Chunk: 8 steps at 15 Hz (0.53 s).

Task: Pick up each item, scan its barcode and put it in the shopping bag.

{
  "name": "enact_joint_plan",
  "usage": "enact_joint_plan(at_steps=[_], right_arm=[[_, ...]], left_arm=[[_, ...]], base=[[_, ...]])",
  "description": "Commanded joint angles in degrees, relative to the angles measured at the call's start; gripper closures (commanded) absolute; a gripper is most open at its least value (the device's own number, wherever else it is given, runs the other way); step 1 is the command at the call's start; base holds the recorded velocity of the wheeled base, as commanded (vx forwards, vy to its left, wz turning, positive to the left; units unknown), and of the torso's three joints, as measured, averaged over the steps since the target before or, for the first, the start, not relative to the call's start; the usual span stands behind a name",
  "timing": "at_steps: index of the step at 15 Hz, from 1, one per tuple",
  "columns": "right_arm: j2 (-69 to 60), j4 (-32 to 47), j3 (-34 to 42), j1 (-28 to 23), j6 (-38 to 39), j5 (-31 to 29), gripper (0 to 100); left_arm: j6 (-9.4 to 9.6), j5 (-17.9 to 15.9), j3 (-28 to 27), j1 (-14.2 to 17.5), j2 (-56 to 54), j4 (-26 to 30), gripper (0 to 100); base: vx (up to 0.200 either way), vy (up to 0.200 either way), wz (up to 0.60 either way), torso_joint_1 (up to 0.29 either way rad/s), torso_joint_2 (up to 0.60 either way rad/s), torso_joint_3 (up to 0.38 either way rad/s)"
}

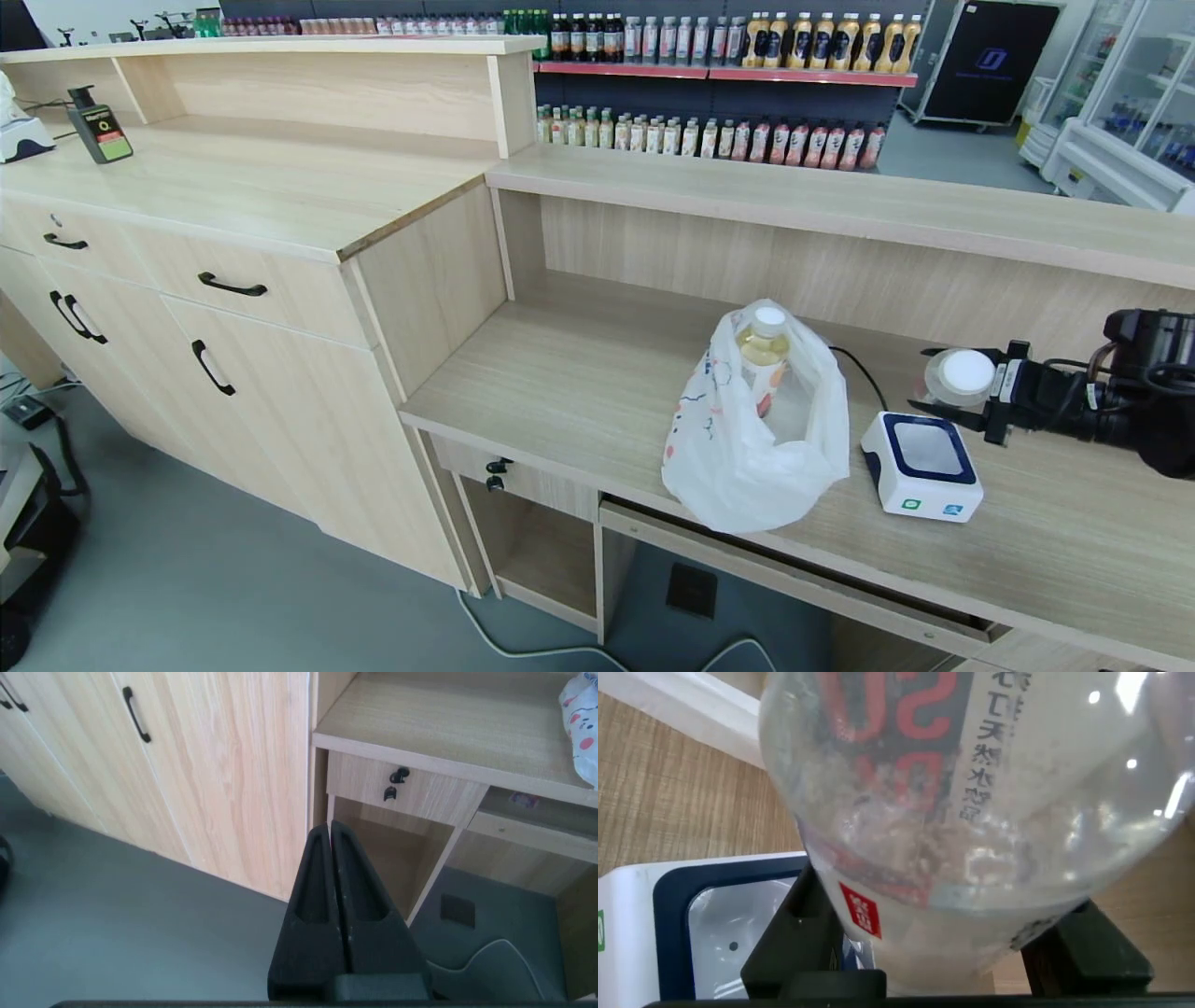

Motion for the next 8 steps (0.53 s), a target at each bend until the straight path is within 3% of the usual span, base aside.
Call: enact_joint_plan(at_steps=[1, 8], right_arm=[[0.7, 0.0, -0.2, 0.0, 0.0, 0.0, 100], [0.5, 0.3, 0.2, -0.4, -0.1, 0.2, 100]], left_arm=[[-0.01, 0.0, 0.0, 0.0, 0.0, 0.0, 100], [-0.01, 0.0, 0.0, 0.0, 0.0, 0.0, 100]], base=[[0.000, 0.000, 0.00, 0.000, 0.00, 0.000], [0.000, 0.000, 0.00, 0.000, 0.00, 0.000]])
